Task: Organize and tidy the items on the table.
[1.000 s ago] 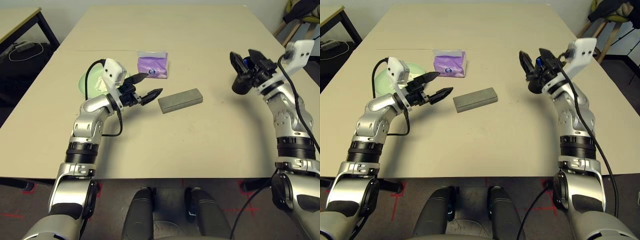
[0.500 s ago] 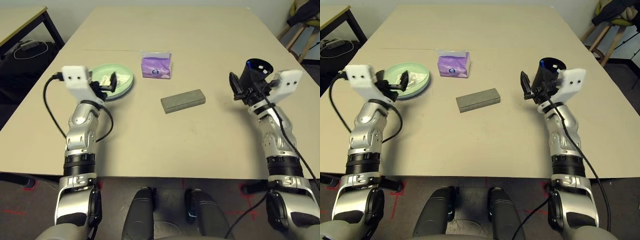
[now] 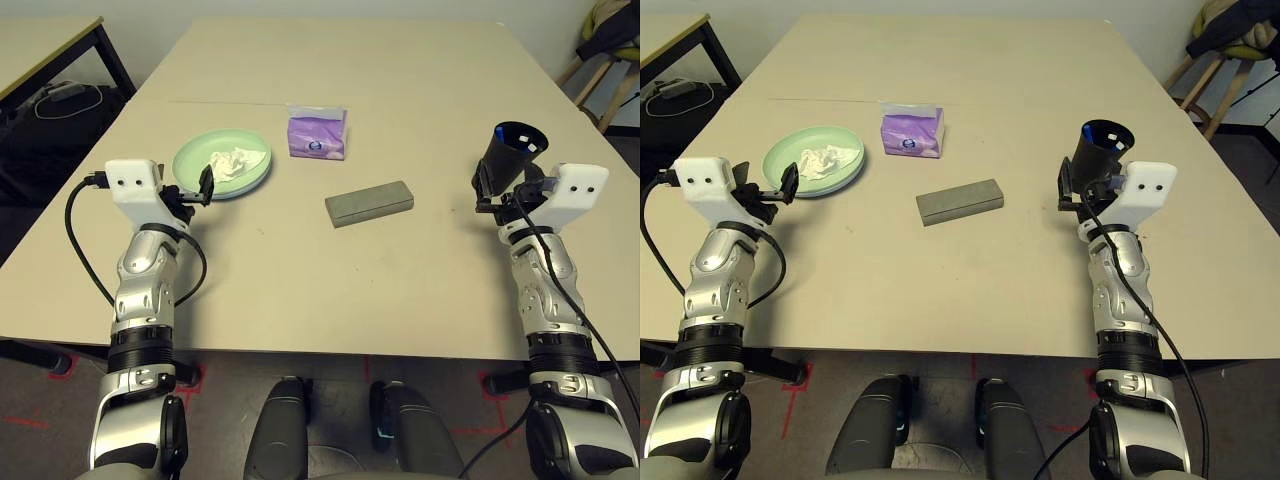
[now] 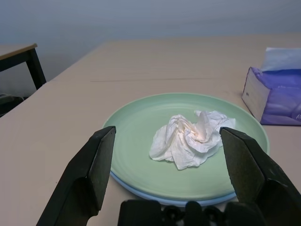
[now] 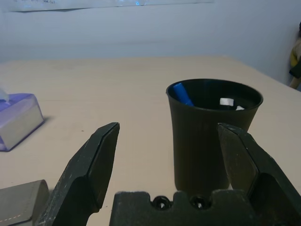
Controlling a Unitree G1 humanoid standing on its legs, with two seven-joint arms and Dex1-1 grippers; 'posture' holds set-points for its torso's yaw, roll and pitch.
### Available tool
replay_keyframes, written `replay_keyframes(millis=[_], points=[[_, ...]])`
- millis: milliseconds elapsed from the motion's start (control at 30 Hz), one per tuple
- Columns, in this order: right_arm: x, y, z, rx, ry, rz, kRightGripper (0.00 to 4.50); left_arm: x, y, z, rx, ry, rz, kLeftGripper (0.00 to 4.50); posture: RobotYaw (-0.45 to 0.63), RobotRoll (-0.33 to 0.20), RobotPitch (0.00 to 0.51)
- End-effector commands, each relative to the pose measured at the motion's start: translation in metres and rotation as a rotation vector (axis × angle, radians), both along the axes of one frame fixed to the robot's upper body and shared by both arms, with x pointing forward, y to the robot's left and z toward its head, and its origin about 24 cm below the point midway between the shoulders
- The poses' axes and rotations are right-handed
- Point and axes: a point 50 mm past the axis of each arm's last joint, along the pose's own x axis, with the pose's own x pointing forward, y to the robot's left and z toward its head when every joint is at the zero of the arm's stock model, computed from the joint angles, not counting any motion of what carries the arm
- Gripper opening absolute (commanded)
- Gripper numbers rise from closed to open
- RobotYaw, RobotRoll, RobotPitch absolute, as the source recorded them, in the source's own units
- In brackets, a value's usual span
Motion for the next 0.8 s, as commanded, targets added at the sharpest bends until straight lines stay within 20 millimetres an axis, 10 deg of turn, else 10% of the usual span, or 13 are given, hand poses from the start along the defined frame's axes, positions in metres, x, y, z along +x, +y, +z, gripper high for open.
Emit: replay_keyframes(millis=[33,800], points=[[0.000,-0.002,0.000,-0.017,0.005,-0.018,4.48,0.000,0.003,0.000,-0.008,-0.001,-0.008,4.50,0.19,0.000,0.112],[-0.018,-0.029,-0.005,-0.039,0.024,-0.125,4.48,0.013,-0.005,0.001,-0.040,-0.010,-0.060,4.50,0.15,0.000,0.102]])
